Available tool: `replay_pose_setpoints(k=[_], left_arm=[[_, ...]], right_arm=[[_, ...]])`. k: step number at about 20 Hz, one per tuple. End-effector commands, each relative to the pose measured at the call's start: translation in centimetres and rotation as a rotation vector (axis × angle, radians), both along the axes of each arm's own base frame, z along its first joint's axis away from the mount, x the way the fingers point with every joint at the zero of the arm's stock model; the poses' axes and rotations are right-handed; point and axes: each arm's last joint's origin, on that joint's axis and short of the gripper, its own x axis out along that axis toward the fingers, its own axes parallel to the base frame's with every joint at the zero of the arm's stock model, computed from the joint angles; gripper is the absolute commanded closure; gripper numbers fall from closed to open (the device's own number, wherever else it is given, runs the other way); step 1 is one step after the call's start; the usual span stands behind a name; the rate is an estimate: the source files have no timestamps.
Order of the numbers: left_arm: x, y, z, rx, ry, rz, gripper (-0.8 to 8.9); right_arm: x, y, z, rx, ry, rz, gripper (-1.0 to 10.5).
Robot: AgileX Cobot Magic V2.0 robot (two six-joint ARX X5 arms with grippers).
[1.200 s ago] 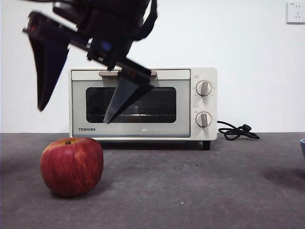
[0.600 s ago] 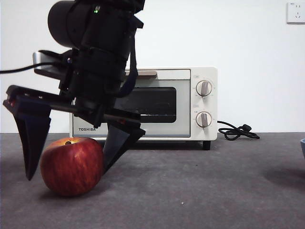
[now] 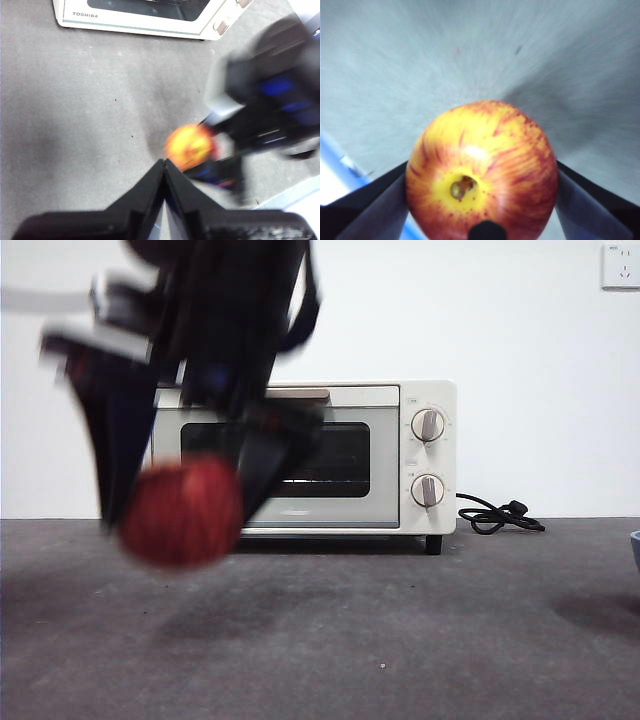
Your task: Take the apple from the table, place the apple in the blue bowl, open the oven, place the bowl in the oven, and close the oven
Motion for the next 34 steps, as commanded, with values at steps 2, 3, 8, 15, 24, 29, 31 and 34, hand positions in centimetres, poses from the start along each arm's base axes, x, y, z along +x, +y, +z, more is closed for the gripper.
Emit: replay_pose_setpoints(k=[2, 3, 8, 15, 24, 29, 31, 34], left_arm=[[0.2, 0.0, 0.1, 0.007, -0.016, -0.008, 8.19], [0.4, 0.0, 0.1, 0.007, -0.017, -0.008, 8.19], [2.0, 0.0, 0.0, 0.007, -0.025, -0.008, 8.19], [6.7, -0.1, -0.1, -0.042, -0.097, -0.015, 8.19], [12.4, -2.2, -1.4, -0.185, -0.106, -0.086, 8.18], [14.4, -4.3, -2.2, -0.194, -0.158, -0.164, 8.19], [15.2, -5.0, -2.0, -0.202, -0.213, -0.189, 8.19], [16.6, -6.0, -1.5, -0.202, -0.224, -0.195, 8.19]], right_arm=[[-1.1, -2.1, 4.3, 0.007, -0.095, -0.029, 9.5], [-1.6, -3.1, 5.6, -0.008, -0.131, -0.032, 9.5], [-2.2, -8.3, 10.1, -0.073, -0.252, -0.123, 9.5], [-1.4, -16.6, 14.0, -0.045, -0.290, -0.348, 9.5], [-0.1, -25.6, 8.5, -0.109, -0.238, -0.672, 9.5], [1.0, -28.2, 3.8, -0.019, -0.125, -0.759, 9.5], [0.9, -29.1, 1.9, -0.031, -0.094, -0.798, 9.5], [0.5, -29.9, -0.2, -0.051, -0.057, -0.840, 9.5]])
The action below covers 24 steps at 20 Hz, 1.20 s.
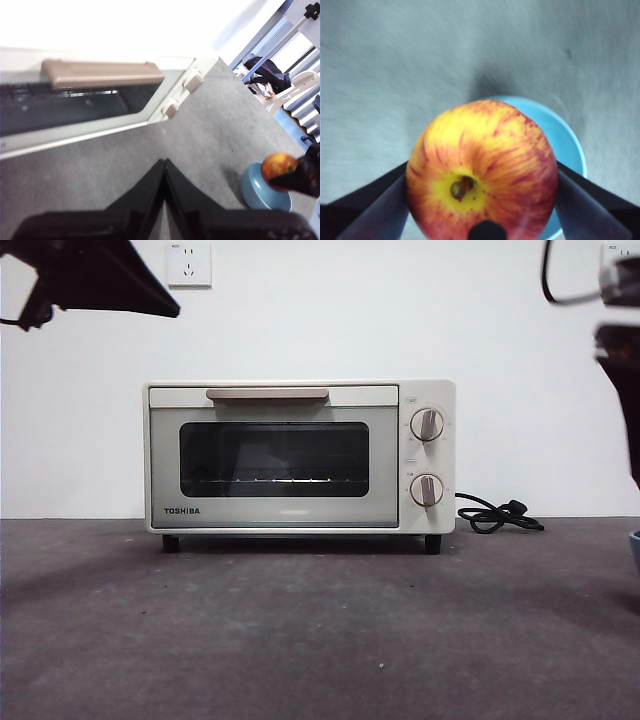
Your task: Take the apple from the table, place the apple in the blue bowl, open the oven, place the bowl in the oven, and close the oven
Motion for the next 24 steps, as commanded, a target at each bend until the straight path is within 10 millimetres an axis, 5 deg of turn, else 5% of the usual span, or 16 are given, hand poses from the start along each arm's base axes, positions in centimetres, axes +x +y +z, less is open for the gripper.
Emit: replay_pose_setpoints(k=[1, 8, 13, 19, 24], left_arm=[[1.4, -0.7, 0.5, 0.001, -0.010, 0.004, 8.19], [7.2, -2.6, 1.7, 0.013, -0.009, 0.010, 8.19], [10.7, -3.4, 0.0, 0.044, 0.062, 0.038, 8.19], [12.3, -3.7, -2.1, 0.074, 0.109, 0.076, 8.19], [12.6, -3.9, -1.8, 0.081, 0.052, 0.118, 8.19]], right_arm=[[-0.4, -0.3, -1.2, 0.011, 0.019, -0.029, 9.5], [-1.1, -0.3, -3.1, 0.047, 0.076, -0.055, 9.5], [-1.2, -0.3, -3.2, 0.064, 0.090, -0.100, 9.5], [-1.2, -0.3, -3.2, 0.070, 0.087, -0.117, 9.5], [-1.3, -0.3, -3.3, 0.067, 0.100, -0.118, 9.5]])
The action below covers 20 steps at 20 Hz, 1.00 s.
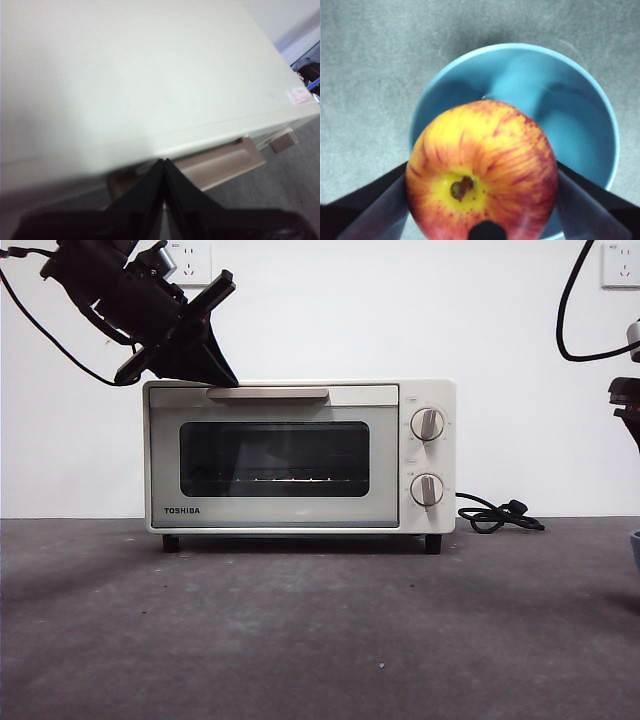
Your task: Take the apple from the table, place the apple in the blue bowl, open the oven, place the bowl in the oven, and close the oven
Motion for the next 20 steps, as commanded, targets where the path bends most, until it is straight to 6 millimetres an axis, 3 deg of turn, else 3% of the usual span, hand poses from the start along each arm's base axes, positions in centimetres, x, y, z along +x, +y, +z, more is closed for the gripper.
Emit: replay_pose_setpoints(k=[1, 3, 7, 9, 15, 20], left_arm=[[0.3, -0.4, -0.4, 0.000, 0.005, -0.003, 8.19], [0.1, -0.7, -0.9, 0.032, 0.031, -0.010, 8.19], [0.0, -1.1, -2.2, 0.071, 0.109, -0.017, 8.19], [-0.2, -1.1, -2.7, 0.083, 0.149, -0.019, 8.19], [-1.1, -0.7, -3.8, 0.225, 0.234, -0.057, 8.19], [-1.8, -0.5, -4.3, 0.285, 0.291, -0.089, 8.19]], right_arm=[[-0.3, -0.1, -0.3, -0.001, 0.019, -0.009, 9.5], [-0.4, -0.1, -0.3, -0.002, 0.026, -0.009, 9.2], [-0.4, -0.1, -0.3, 0.004, 0.027, -0.030, 5.0], [-0.3, -0.1, -0.3, 0.005, 0.023, -0.029, 4.0], [-0.7, 0.0, 0.1, 0.017, 0.022, -0.026, 4.0], [-2.2, -0.3, 1.9, 0.030, -0.047, -0.026, 4.2]])
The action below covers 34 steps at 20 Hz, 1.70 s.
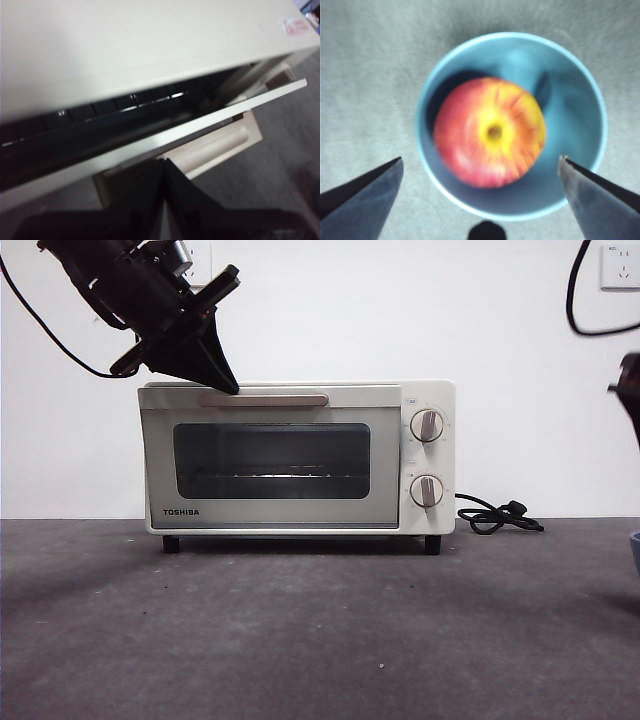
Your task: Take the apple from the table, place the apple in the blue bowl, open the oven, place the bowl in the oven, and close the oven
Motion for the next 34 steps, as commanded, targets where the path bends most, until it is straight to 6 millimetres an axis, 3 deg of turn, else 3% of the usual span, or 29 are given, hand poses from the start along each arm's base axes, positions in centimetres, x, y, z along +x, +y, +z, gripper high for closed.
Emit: replay_pose_setpoints(k=[1, 4, 5, 11, 19, 26, 34], left_arm=[[0.0, 0.2, -4.4, 0.123, 0.169, -0.003, 8.19], [-0.5, 0.2, -4.6, 0.156, 0.199, -0.036, 8.19], [-0.7, 0.2, -4.7, 0.172, 0.214, -0.051, 8.19], [-1.6, 0.4, -4.2, 0.192, 0.211, -0.074, 8.19], [-2.8, -0.8, -3.0, 0.197, 0.158, -0.098, 8.19], [-4.2, -1.5, -6.4, 0.179, 0.192, -0.094, 8.19], [-4.9, -2.2, -7.3, 0.221, 0.198, -0.109, 8.19]], right_arm=[[-1.2, -0.1, 0.9, 0.022, -0.036, -0.004, 4.9], [-2.7, -0.2, 2.5, 0.084, -0.129, 0.015, 8.9], [-3.3, -0.3, 3.0, 0.105, -0.160, 0.018, 9.6], [-5.5, -0.6, 4.7, 0.141, -0.266, -0.008, 9.6], [-5.6, -0.6, 4.8, 0.139, -0.283, -0.010, 9.6], [-5.6, -0.6, 4.8, 0.139, -0.282, -0.009, 9.6], [-5.6, -0.7, 4.8, 0.122, -0.280, -0.038, 9.6]])
